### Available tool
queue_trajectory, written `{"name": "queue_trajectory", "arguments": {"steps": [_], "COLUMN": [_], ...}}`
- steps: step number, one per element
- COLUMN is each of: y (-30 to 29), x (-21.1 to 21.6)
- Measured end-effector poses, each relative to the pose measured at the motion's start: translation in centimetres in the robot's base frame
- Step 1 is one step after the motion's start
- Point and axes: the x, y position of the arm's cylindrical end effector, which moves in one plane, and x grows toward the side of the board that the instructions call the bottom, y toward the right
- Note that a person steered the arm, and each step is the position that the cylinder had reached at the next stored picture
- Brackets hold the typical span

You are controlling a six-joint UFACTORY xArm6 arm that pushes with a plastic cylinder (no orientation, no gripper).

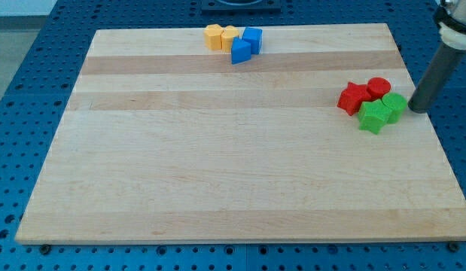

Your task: Separate the green blocks from each other

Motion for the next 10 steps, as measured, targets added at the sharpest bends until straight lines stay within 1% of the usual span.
{"name": "queue_trajectory", "arguments": {"steps": [1,2,3,5,10], "y": [-1.6,-1.6,-2.5,-4.2,-13.8], "x": [0.8,1.9,2.2,0.5,0.6]}}
